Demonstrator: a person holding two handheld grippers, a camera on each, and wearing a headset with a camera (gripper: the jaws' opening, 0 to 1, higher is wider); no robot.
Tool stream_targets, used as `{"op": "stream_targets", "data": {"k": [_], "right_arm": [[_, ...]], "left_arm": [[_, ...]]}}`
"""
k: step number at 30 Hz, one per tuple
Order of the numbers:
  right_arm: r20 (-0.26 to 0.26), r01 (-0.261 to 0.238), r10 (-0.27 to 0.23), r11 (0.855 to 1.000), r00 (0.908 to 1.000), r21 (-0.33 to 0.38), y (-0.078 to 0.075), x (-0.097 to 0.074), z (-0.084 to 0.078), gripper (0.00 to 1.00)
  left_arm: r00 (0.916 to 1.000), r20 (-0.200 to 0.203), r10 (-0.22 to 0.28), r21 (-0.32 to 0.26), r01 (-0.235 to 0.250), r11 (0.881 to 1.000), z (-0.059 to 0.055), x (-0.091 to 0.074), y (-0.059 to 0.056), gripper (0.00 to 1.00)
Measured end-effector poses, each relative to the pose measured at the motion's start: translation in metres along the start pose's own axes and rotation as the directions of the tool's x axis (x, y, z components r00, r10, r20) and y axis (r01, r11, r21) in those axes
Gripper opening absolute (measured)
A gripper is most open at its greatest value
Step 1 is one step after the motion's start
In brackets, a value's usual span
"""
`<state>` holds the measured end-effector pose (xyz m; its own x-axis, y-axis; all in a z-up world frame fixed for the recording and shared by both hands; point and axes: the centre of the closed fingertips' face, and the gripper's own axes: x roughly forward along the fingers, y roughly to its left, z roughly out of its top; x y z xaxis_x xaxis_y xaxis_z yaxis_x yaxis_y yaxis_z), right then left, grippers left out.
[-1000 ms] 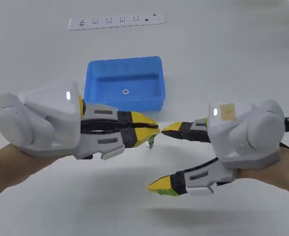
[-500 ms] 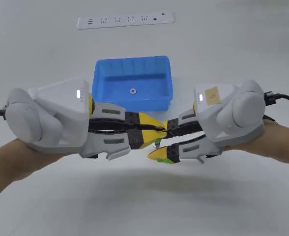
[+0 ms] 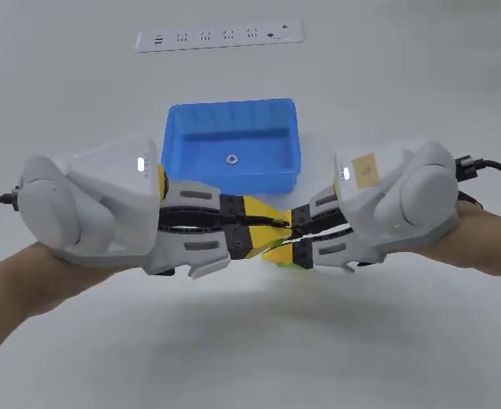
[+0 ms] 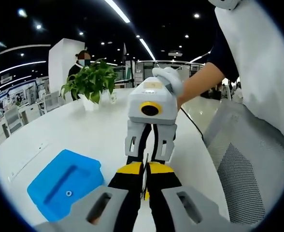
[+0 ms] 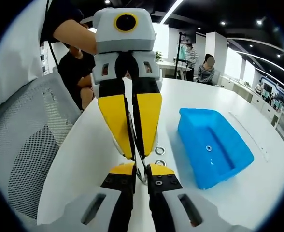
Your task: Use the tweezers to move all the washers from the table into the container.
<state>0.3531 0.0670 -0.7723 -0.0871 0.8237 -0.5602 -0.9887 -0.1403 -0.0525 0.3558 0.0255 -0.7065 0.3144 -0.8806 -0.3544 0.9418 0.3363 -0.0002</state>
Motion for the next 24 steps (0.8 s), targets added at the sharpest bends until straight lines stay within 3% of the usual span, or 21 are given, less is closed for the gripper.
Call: {"op": "stream_targets", "data": {"k": [2, 5, 15, 24], "right_arm": [[-0.005, 0.004, -0.004, 1.000, 1.0000, -0.018, 0.000, 0.000, 0.000, 0.10], [-0.006, 0.009, -0.010, 1.000, 0.9999, -0.029, 0.000, 0.000, 0.000, 0.10], [-0.019, 0.028, -0.029, 0.999, 0.9994, -0.033, 0.001, 0.004, 0.003, 0.10], [-0.021, 0.008, -0.010, 0.998, 0.9997, -0.065, 0.019, 0.003, 0.021, 0.10]], "left_arm": [[0.9997, 0.019, 0.015, -0.089, -0.014, 0.996, 0.000, -0.001, 0.000, 0.07], [0.9990, 0.034, 0.028, -0.109, -0.024, 0.994, 0.004, -0.003, -0.003, 0.09], [0.9978, -0.005, 0.067, -0.109, -0.067, 0.992, 0.001, -0.023, -0.015, 0.26], [0.9819, -0.006, 0.189, -0.135, -0.188, 0.973, -0.004, -0.058, -0.017, 0.43]]}}
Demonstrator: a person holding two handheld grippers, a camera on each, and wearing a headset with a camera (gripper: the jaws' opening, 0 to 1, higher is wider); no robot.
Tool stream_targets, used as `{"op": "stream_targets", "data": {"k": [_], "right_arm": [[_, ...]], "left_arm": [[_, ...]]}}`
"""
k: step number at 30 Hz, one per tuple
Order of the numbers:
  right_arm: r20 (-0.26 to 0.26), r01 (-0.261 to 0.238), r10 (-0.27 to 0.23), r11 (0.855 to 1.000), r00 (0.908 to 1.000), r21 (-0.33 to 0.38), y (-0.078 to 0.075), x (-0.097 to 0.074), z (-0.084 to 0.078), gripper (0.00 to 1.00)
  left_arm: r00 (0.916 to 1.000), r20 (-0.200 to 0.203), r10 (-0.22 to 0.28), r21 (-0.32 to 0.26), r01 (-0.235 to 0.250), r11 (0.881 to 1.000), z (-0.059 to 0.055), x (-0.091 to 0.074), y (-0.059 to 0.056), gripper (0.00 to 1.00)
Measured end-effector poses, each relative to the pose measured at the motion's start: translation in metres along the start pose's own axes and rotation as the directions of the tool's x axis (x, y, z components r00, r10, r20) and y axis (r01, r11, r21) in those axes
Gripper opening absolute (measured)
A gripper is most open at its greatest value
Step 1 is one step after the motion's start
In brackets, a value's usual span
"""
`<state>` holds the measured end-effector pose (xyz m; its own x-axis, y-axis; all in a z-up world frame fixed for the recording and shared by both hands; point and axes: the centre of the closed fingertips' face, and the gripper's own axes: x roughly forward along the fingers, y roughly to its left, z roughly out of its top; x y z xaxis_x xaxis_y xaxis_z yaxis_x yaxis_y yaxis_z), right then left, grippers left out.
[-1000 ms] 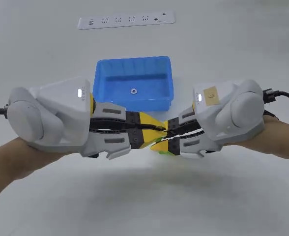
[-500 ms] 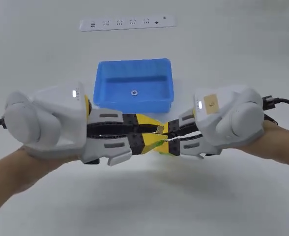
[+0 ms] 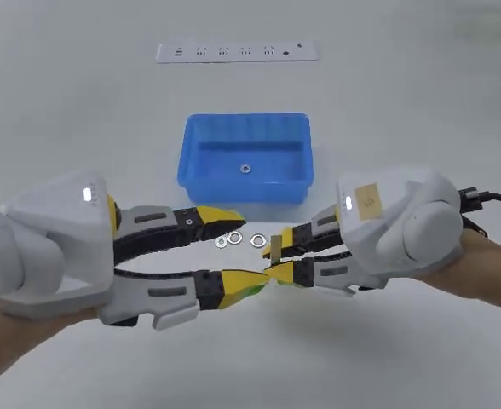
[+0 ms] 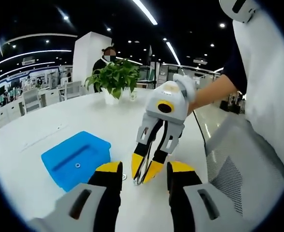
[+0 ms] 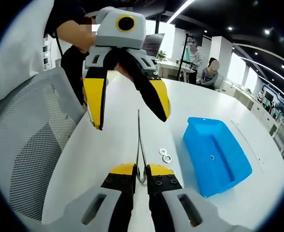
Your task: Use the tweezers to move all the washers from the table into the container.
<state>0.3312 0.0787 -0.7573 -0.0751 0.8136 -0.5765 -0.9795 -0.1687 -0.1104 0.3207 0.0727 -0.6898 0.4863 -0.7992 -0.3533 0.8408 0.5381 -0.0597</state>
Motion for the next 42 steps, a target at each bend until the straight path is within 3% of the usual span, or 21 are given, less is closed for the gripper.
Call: {"op": "stream_targets", "data": {"k": [5, 9, 16, 21, 26, 37, 42], "right_arm": [[0.024, 0.024, -0.023, 1.000, 0.9994, -0.014, -0.003, -0.007, 0.015, 0.10], [0.034, 0.046, -0.046, 0.999, 0.9984, -0.019, -0.008, -0.013, 0.025, 0.10], [0.036, 0.072, -0.070, 0.996, 0.9969, -0.045, -0.017, -0.024, 0.045, 0.10], [0.028, 0.081, -0.079, 0.994, 0.9965, -0.069, -0.028, -0.030, 0.056, 0.10], [0.041, 0.112, -0.109, 0.990, 0.9931, -0.081, -0.047, -0.034, 0.071, 0.10], [0.062, 0.154, -0.149, 0.984, 0.9869, -0.093, -0.092, -0.032, 0.099, 0.10], [0.077, 0.185, -0.181, 0.982, 0.9805, -0.048, -0.121, -0.026, 0.094, 0.10]], "left_arm": [[0.9994, 0.000, 0.034, -0.023, -0.034, 0.999, -0.001, -0.014, -0.003, 0.54], [0.9975, -0.041, 0.058, -0.011, -0.058, 0.998, -0.007, -0.021, -0.007, 0.59], [0.9928, -0.031, 0.116, -0.013, -0.116, 0.993, -0.010, -0.036, 0.002, 0.68], [0.9910, -0.072, 0.113, 0.004, -0.113, 0.994, -0.019, -0.045, 0.004, 0.75], [0.9848, -0.025, 0.172, -0.042, -0.173, 0.984, -0.015, -0.058, 0.017, 0.83], [0.9769, -0.021, 0.212, -0.085, -0.214, 0.973, -0.027, -0.074, 0.020, 0.86], [0.9764, -0.027, 0.214, -0.110, -0.216, 0.970, -0.033, -0.078, 0.022, 0.87]]}}
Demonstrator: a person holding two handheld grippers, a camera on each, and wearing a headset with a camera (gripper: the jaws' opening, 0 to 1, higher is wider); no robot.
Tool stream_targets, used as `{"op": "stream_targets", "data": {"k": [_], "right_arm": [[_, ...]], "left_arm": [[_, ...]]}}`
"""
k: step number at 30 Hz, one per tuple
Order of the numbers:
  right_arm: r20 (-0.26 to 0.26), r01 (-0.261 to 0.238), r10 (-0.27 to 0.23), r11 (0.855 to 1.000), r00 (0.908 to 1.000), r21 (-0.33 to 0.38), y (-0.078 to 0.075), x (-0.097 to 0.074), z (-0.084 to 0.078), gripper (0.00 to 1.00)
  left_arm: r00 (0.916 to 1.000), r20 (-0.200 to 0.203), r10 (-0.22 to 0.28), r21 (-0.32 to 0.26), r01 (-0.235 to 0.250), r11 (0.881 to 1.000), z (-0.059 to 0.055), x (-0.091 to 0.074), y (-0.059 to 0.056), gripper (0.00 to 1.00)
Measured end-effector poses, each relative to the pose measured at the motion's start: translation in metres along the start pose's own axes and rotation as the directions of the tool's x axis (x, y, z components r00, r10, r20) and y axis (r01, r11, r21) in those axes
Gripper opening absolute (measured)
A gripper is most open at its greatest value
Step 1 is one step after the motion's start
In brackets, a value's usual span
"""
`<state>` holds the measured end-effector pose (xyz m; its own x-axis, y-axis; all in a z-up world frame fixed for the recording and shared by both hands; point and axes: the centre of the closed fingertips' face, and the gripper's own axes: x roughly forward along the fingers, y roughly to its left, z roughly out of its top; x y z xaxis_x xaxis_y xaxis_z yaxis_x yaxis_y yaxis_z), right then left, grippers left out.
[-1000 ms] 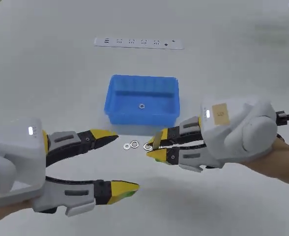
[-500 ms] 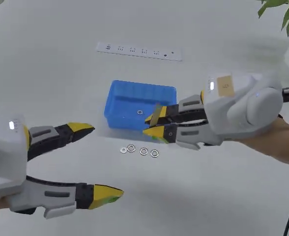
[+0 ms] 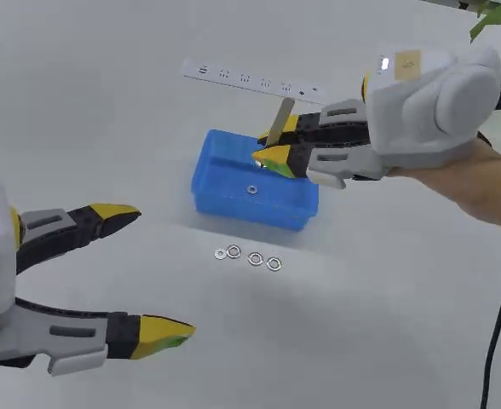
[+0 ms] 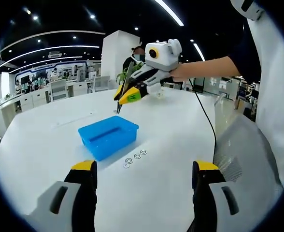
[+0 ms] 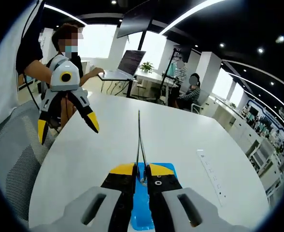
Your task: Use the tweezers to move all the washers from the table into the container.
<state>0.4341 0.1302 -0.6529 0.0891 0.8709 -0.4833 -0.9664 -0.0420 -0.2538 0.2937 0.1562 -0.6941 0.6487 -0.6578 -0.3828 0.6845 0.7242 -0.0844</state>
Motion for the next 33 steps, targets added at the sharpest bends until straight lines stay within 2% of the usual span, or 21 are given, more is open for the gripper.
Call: {"op": "stream_targets", "data": {"k": [6, 12, 17, 21, 25, 29, 33], "right_arm": [[0.004, 0.033, -0.034, 0.994, 0.9994, 0.100, -0.029, 0.018, -0.020, 0.10], [-0.022, 0.033, -0.030, 0.985, 0.9993, 0.171, -0.041, 0.038, -0.050, 0.10], [-0.049, 0.014, -0.005, 0.981, 0.9988, 0.193, -0.039, 0.053, -0.071, 0.10], [-0.060, 0.005, 0.007, 0.980, 0.9981, 0.200, -0.036, 0.061, -0.080, 0.10], [-0.074, 0.000, 0.015, 0.980, 0.9972, 0.197, -0.032, 0.066, -0.087, 0.10], [-0.080, 0.000, 0.016, 0.979, 0.9967, 0.203, -0.031, 0.068, -0.091, 0.10], [-0.080, -0.012, 0.028, 0.981, 0.9964, 0.195, -0.029, 0.069, -0.090, 0.10]], "left_arm": [[0.9999, -0.007, 0.009, -0.019, -0.009, 1.000, -0.006, 0.001, 0.006, 0.90], [0.9997, -0.024, 0.008, -0.044, -0.009, 0.999, -0.011, 0.005, 0.006, 0.89], [0.9991, -0.039, 0.014, -0.054, -0.016, 0.998, -0.015, 0.006, 0.008, 0.89], [0.9985, -0.044, 0.033, -0.067, -0.036, 0.997, -0.016, 0.004, 0.011, 0.88], [0.9980, -0.035, 0.054, -0.091, -0.057, 0.994, -0.016, 0.001, 0.011, 0.88], [0.9966, -0.056, 0.062, -0.093, -0.067, 0.993, -0.021, -0.002, 0.009, 0.87], [0.9961, -0.042, 0.078, -0.113, -0.082, 0.990, -0.019, -0.006, 0.008, 0.87]]}}
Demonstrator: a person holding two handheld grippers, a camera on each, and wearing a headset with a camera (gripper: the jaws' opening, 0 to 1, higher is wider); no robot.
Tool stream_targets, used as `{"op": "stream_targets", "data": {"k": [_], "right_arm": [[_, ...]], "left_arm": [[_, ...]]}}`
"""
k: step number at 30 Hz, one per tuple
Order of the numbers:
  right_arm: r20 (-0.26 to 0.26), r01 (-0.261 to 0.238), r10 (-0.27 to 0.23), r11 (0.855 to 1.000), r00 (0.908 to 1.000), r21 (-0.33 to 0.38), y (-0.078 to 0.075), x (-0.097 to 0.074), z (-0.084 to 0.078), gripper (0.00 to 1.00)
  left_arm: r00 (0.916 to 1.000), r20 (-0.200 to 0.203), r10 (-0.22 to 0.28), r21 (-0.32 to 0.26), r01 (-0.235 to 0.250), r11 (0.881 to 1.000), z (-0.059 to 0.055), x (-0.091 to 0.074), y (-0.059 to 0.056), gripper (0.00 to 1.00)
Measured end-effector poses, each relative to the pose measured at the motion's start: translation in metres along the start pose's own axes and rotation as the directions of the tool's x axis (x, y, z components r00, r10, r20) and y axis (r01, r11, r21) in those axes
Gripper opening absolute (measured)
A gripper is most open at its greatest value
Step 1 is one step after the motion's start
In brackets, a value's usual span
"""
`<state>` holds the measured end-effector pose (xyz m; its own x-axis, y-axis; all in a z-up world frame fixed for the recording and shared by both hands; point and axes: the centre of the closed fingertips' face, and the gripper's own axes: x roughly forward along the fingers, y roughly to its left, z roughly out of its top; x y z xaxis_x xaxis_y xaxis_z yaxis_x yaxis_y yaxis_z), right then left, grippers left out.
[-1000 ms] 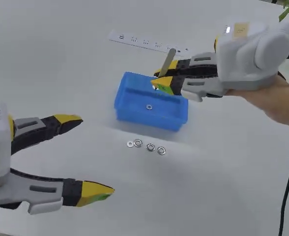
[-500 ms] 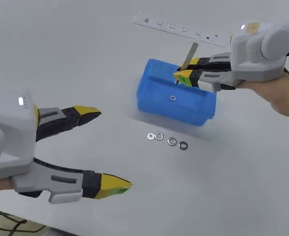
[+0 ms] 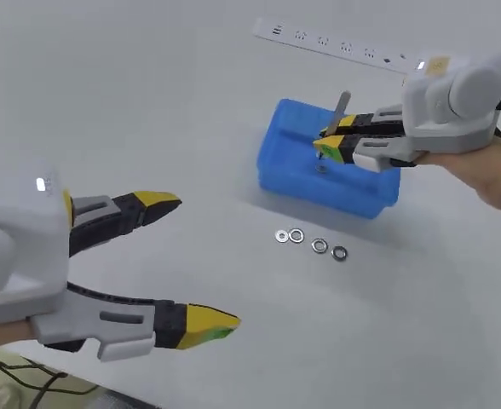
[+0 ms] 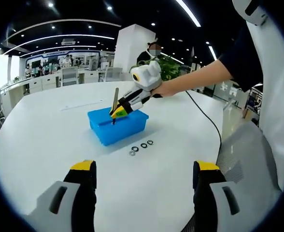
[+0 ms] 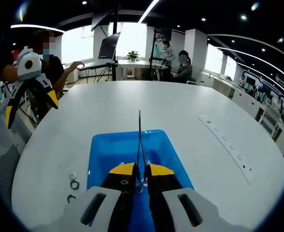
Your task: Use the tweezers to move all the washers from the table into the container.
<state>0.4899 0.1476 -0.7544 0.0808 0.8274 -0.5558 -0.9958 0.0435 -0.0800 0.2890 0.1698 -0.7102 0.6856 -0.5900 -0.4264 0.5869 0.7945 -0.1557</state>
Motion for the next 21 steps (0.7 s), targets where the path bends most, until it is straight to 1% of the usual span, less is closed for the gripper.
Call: {"op": "stream_targets", "data": {"k": [1, 4, 8, 15, 17, 18, 19, 20, 21], "right_arm": [[-0.004, -0.001, 0.001, 1.000, 1.0000, -0.004, 0.000, 0.000, -0.001, 0.10], [-0.011, -0.006, 0.006, 1.000, 0.9999, -0.008, 0.002, 0.002, -0.002, 0.10], [-0.013, -0.004, 0.004, 1.000, 0.9999, -0.013, 0.003, 0.001, -0.003, 0.10], [-0.002, 0.001, -0.002, 1.000, 1.0000, -0.019, 0.003, -0.003, 0.002, 0.10], [-0.001, -0.003, 0.003, 1.000, 1.0000, -0.022, 0.004, -0.005, 0.004, 0.09], [-0.001, -0.007, 0.007, 1.000, 1.0000, -0.023, 0.005, -0.006, 0.005, 0.09], [-0.002, -0.009, 0.009, 1.000, 1.0000, -0.025, 0.005, -0.007, 0.006, 0.09], [-0.003, -0.008, 0.008, 1.000, 1.0000, -0.027, 0.005, -0.008, 0.006, 0.09], [-0.003, -0.008, 0.008, 1.000, 1.0000, -0.028, 0.005, -0.009, 0.007, 0.09]], "left_arm": [[1.0000, -0.002, 0.002, -0.001, -0.002, 1.000, -0.001, 0.000, 0.000, 0.87], [0.9994, -0.030, 0.018, 0.022, -0.017, 1.000, -0.006, -0.004, 0.003, 0.86], [0.9993, -0.008, 0.036, 0.001, -0.036, 0.999, -0.002, -0.010, 0.007, 0.86], [0.9988, -0.015, 0.046, 0.019, -0.046, 0.999, -0.001, -0.010, 0.014, 0.86], [0.9984, -0.004, 0.056, 0.024, -0.056, 0.998, 0.000, -0.009, 0.018, 0.84], [0.9976, 0.012, 0.069, 0.017, -0.069, 0.997, 0.002, -0.008, 0.021, 0.84], [0.9970, 0.025, 0.073, -0.003, -0.073, 0.997, 0.003, -0.007, 0.022, 0.83], [0.9969, 0.036, 0.069, -0.024, -0.068, 0.997, 0.004, -0.006, 0.023, 0.83], [0.9970, 0.040, 0.067, -0.024, -0.066, 0.998, 0.005, -0.006, 0.024, 0.83]]}}
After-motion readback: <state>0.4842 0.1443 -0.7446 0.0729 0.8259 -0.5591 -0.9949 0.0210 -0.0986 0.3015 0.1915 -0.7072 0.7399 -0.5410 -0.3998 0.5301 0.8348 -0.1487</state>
